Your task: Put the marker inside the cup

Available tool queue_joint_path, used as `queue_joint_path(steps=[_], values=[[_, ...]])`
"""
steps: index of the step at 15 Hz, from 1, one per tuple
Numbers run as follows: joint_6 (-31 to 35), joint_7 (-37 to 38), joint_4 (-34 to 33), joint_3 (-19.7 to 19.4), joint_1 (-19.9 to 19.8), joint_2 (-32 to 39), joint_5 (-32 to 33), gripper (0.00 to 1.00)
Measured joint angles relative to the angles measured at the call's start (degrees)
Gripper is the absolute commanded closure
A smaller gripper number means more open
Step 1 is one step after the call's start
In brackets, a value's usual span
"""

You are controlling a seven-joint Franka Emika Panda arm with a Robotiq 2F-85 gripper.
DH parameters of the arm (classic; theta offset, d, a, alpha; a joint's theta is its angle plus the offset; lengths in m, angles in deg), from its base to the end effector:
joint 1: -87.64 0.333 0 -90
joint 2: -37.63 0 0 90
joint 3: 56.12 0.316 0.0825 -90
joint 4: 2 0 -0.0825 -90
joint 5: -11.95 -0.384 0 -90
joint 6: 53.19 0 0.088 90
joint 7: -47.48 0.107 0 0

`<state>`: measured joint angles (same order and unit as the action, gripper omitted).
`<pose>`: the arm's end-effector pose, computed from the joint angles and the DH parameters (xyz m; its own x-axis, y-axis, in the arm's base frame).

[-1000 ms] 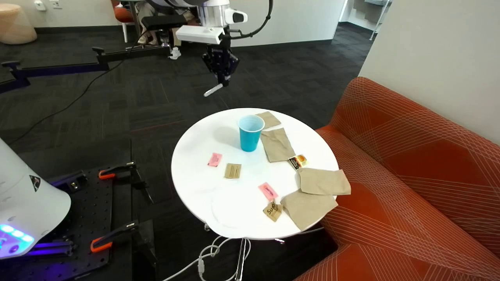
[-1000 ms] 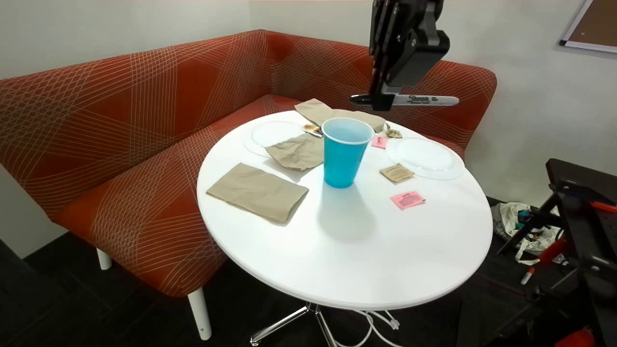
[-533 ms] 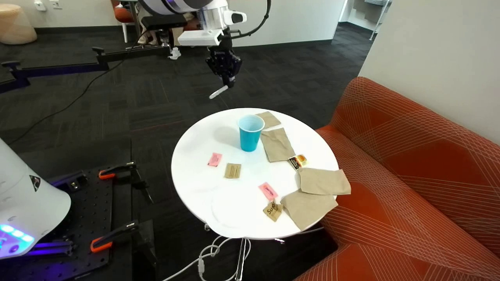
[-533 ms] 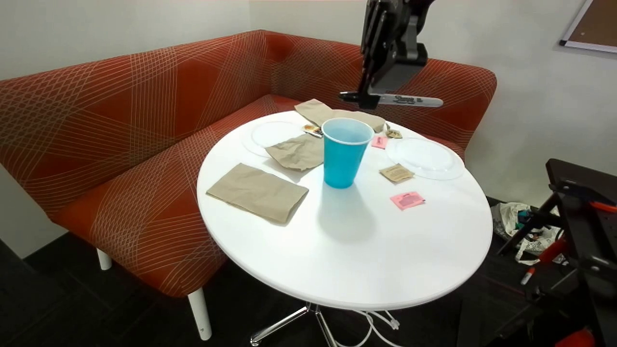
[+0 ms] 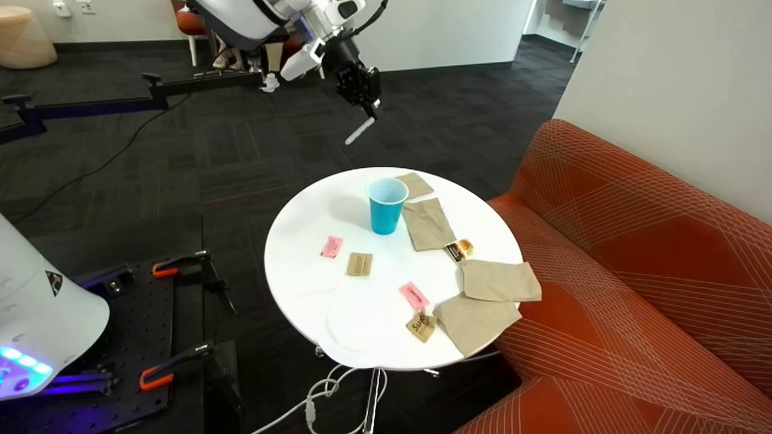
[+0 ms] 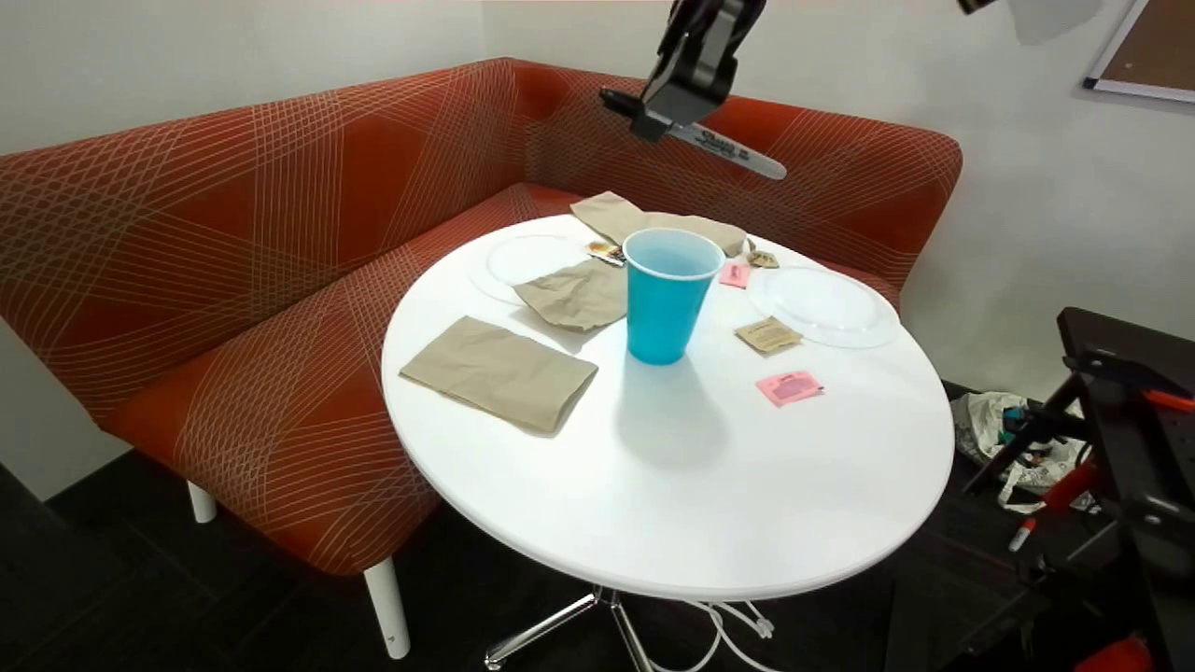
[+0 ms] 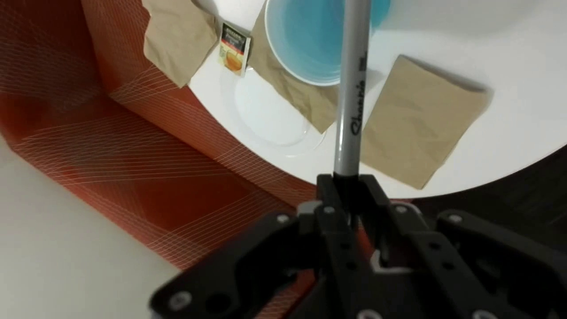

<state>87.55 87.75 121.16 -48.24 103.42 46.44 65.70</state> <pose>0.5259 0.2295 0.3455 0.8274 0.4562 0.3276 0.2623 -0.8296 0.4928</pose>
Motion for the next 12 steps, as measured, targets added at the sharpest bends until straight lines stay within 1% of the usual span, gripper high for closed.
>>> queue_joint_path(steps=[2,4,8,12], values=[[-0.2,9.6,0.0,0.0,0.3,0.0,6.9,0.96],[-1.0,18.9,0.0,0.2,0.5,0.0,12.1,0.96],[-4.6,37.1,0.0,1.4,0.8,0.0,20.4,0.96],[-10.1,55.1,0.7,3.4,1.4,0.0,27.9,0.96]])
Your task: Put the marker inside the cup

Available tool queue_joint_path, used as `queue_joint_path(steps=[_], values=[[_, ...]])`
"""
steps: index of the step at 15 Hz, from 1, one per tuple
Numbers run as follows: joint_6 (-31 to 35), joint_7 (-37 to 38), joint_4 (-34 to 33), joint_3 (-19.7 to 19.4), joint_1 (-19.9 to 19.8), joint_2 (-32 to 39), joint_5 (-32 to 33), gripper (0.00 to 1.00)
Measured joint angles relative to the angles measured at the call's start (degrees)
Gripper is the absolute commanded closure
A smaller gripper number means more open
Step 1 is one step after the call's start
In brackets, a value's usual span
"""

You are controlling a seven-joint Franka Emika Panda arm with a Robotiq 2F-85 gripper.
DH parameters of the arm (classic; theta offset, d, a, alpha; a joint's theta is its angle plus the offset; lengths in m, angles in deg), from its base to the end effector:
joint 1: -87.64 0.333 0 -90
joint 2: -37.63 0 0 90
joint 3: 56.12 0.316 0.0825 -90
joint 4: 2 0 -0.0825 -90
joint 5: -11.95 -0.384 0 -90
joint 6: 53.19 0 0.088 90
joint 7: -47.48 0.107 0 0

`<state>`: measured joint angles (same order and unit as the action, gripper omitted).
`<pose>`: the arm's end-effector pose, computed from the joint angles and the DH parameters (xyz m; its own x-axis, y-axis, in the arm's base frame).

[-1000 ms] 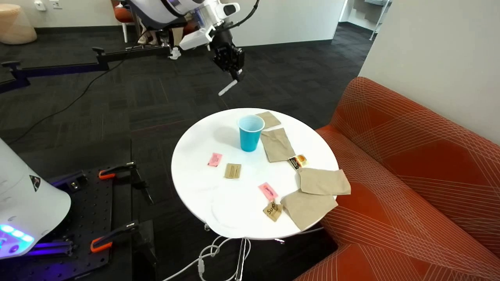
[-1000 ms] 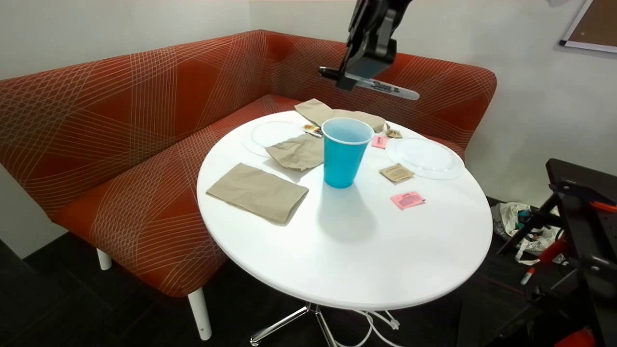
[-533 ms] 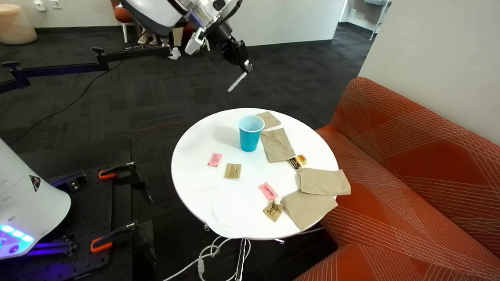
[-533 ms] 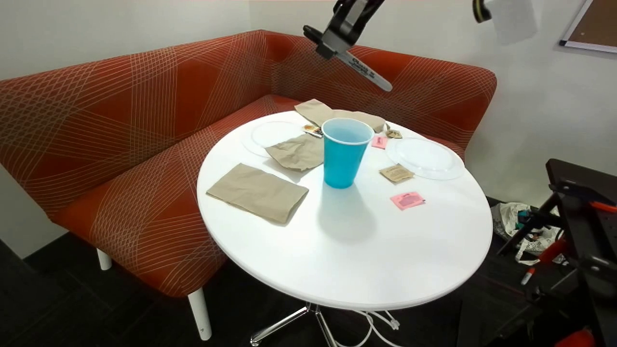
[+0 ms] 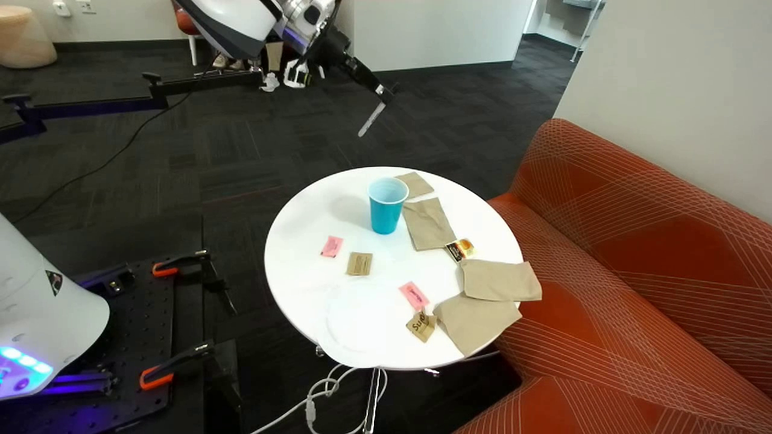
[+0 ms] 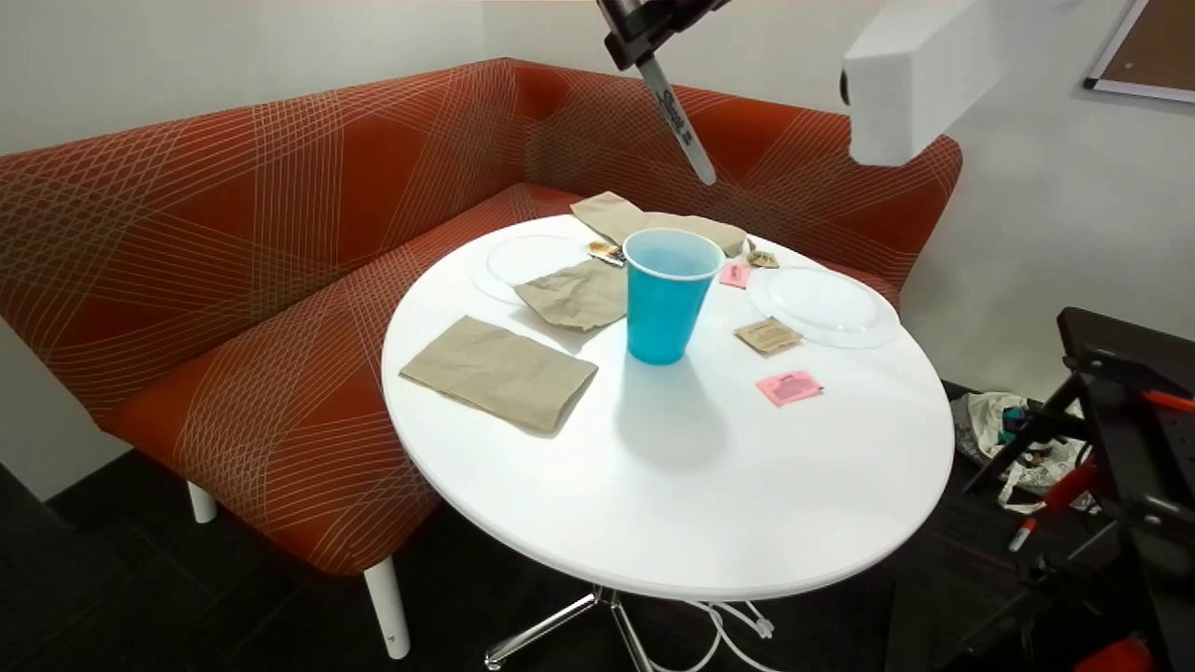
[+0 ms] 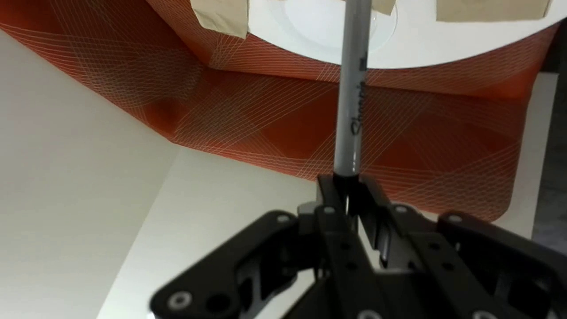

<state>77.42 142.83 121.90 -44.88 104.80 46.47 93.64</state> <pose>0.5098 0.2470 0.3383 0.6433 0.0884 0.7605 -0.2985 -0.8857 0.3555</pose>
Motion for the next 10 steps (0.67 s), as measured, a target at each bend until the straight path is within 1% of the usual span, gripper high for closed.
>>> queue_joint_path(steps=[2,3,4,8,9,10], values=[[-3.6,8.8,0.8,1.2,0.2,0.1,3.6,0.96],[-5.8,12.9,1.2,1.8,0.5,0.1,5.3,0.82],[-6.3,13.9,1.5,2.1,0.5,0.3,5.6,0.82],[-6.3,13.9,1.4,2.2,0.4,0.4,5.6,0.82],[-6.3,13.9,1.4,2.2,0.4,0.4,5.6,0.96],[-6.3,13.9,1.4,2.2,0.4,0.4,5.6,0.96]])
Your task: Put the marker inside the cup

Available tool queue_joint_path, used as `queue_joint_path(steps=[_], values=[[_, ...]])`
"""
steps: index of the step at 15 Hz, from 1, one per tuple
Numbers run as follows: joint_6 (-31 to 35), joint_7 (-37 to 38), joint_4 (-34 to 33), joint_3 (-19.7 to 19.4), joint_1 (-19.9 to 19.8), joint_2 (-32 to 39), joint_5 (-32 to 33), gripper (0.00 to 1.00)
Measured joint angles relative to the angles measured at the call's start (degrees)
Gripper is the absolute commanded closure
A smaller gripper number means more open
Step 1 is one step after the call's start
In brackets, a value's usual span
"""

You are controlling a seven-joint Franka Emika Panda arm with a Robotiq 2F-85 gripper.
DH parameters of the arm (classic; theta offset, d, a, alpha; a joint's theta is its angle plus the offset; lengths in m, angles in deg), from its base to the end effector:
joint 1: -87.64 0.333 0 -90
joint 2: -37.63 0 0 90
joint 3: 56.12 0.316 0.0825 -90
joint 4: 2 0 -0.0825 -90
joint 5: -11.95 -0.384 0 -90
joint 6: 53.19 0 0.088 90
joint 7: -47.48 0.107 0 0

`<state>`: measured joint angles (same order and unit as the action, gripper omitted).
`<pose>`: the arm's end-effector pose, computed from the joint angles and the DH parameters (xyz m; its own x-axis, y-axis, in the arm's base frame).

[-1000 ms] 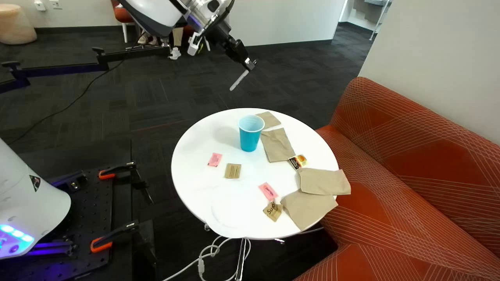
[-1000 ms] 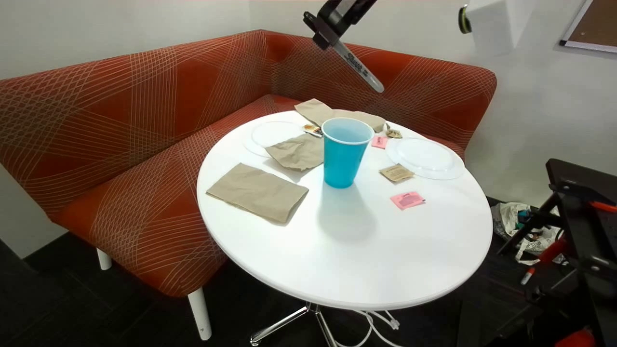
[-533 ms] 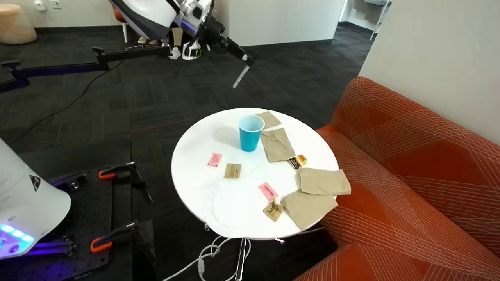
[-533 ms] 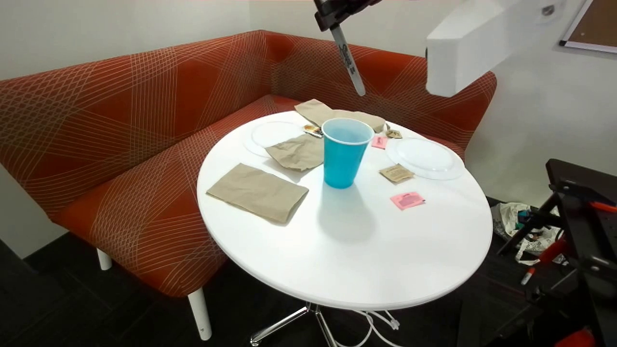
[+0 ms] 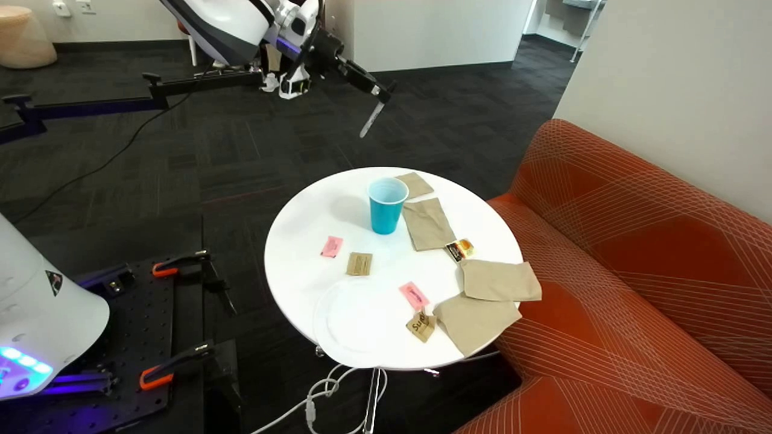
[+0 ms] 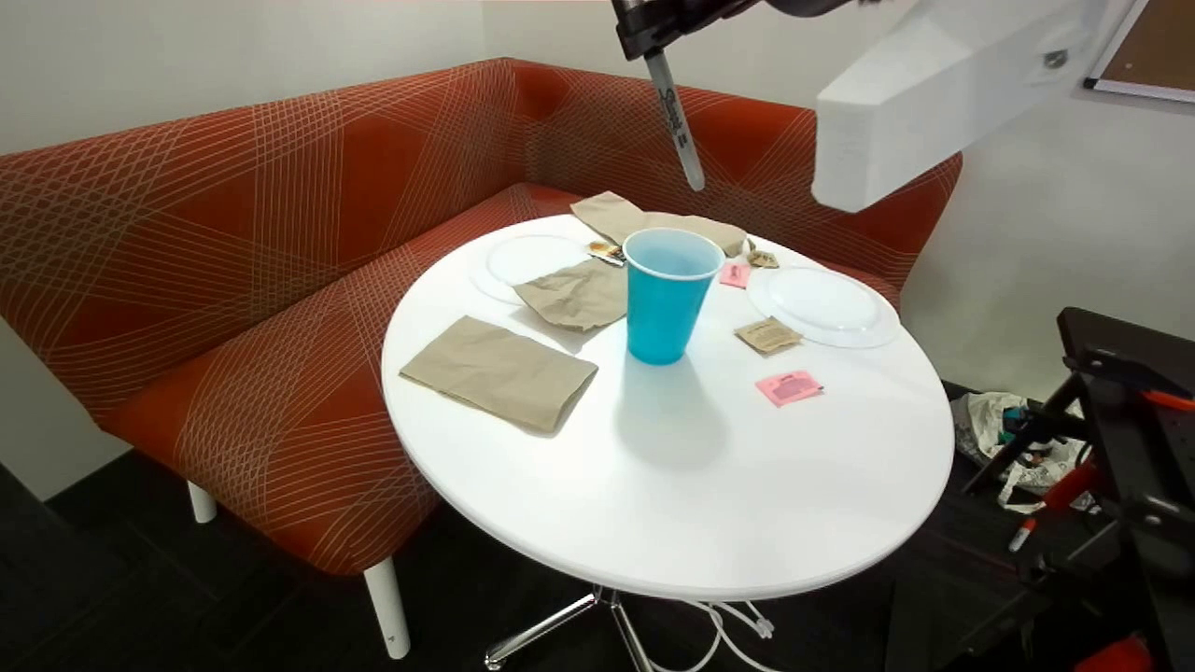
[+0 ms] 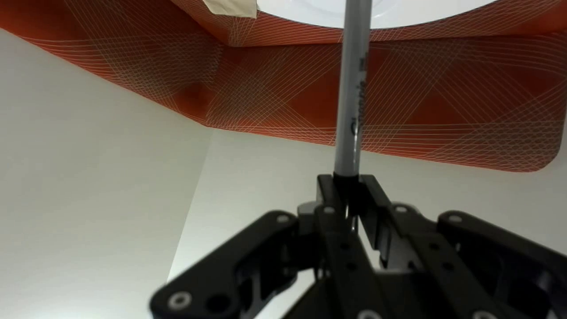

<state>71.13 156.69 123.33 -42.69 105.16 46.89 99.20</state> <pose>0.4983 0.2520 0.3271 0.5284 0.0092 0.8489 -0.4224 -0.8645 0.2723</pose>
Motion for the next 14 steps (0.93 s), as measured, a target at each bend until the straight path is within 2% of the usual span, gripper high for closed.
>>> queue_joint_path(steps=[2,8,14], values=[[-2.2,1.1,0.0,0.0,0.1,0.0,1.7,0.96],[-16.5,13.4,1.3,1.3,0.5,0.8,14.2,0.96],[-27.2,20.2,3.0,3.3,1.3,4.2,16.2,0.96]])
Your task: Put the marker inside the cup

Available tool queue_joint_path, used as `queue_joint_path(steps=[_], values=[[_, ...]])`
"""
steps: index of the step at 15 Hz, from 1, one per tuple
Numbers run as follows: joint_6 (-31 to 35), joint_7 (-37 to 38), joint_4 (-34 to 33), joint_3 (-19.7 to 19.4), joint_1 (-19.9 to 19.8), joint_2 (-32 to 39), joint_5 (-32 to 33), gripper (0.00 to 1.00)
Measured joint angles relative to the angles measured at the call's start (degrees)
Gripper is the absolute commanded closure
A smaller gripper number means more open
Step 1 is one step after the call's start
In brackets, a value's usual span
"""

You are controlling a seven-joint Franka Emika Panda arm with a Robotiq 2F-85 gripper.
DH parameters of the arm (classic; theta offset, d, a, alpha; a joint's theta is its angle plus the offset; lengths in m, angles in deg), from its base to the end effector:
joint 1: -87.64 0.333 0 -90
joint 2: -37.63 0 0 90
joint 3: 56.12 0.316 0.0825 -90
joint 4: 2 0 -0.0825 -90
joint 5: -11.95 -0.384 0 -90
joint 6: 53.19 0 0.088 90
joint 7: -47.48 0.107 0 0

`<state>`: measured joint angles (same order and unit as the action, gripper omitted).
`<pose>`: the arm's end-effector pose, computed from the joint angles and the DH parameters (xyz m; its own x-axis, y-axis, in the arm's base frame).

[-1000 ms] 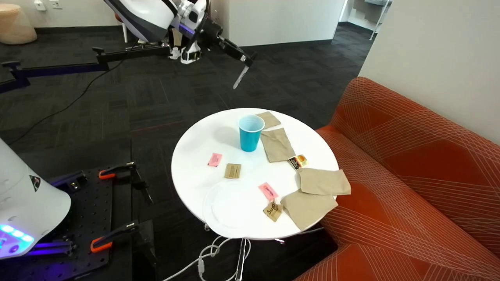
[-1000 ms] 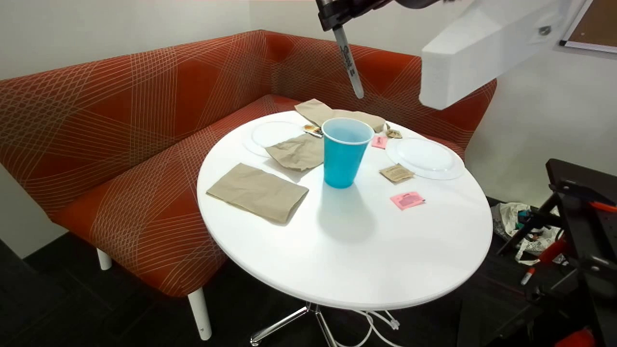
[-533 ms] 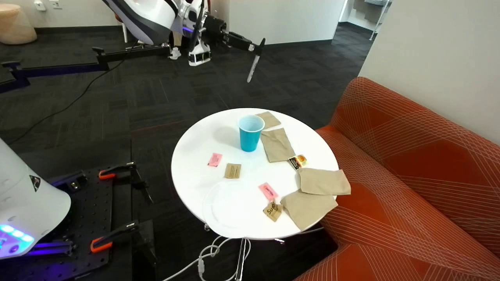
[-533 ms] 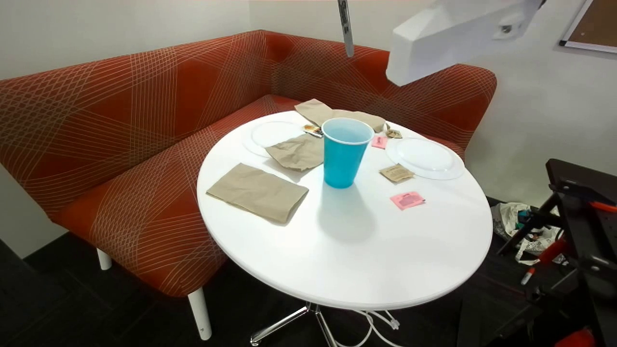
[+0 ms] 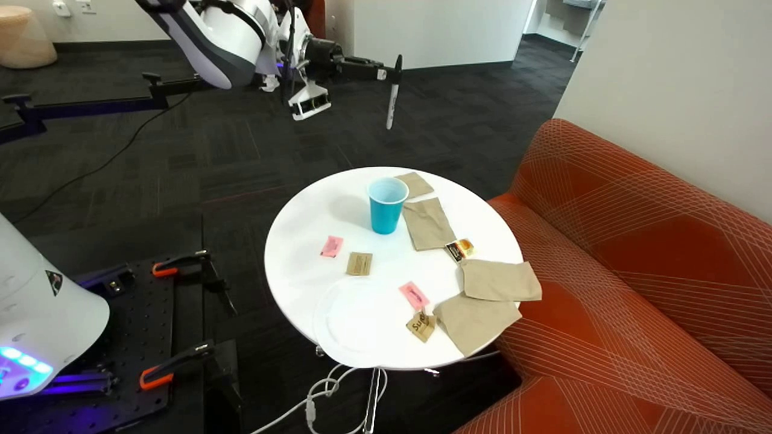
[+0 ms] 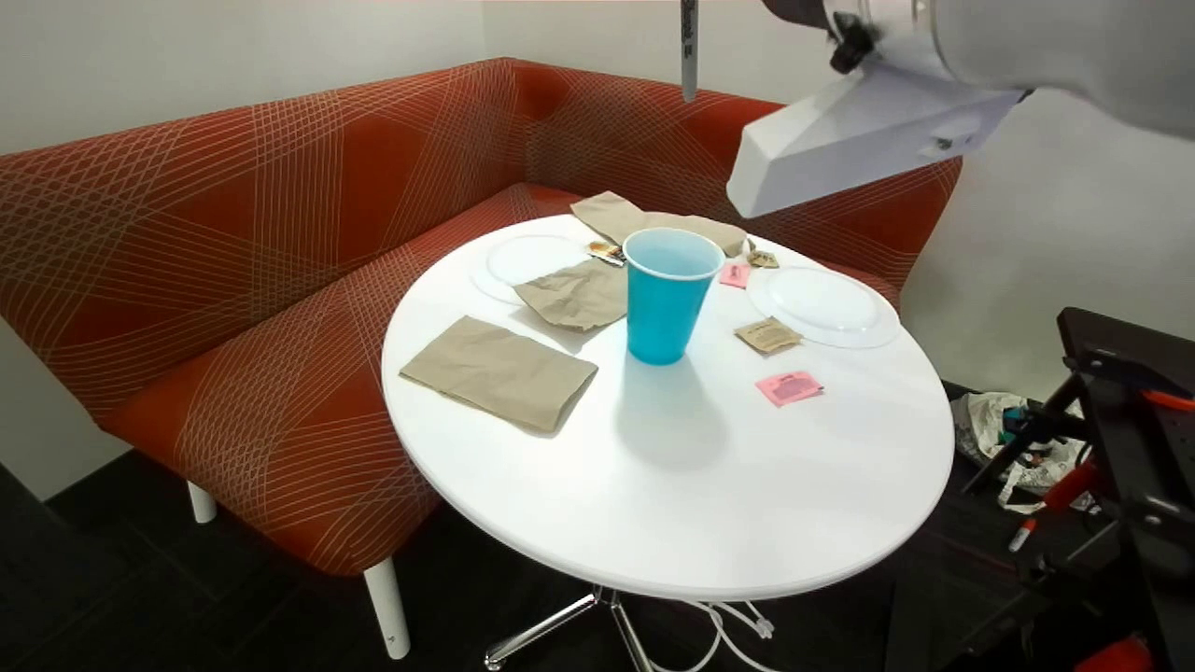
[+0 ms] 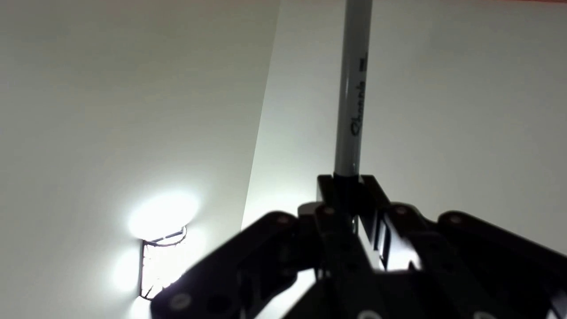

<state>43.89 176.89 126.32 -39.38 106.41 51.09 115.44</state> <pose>0.4910 0.2336 0.3042 0.1459 0.1497 0.9779 -0.6260 -0.7514 0.2085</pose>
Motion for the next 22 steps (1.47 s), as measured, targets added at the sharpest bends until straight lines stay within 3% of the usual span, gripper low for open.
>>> queue_joint_path(steps=[22], values=[[-2.0,11.8,0.1,-0.4,-1.8,11.5,0.3,0.96]])
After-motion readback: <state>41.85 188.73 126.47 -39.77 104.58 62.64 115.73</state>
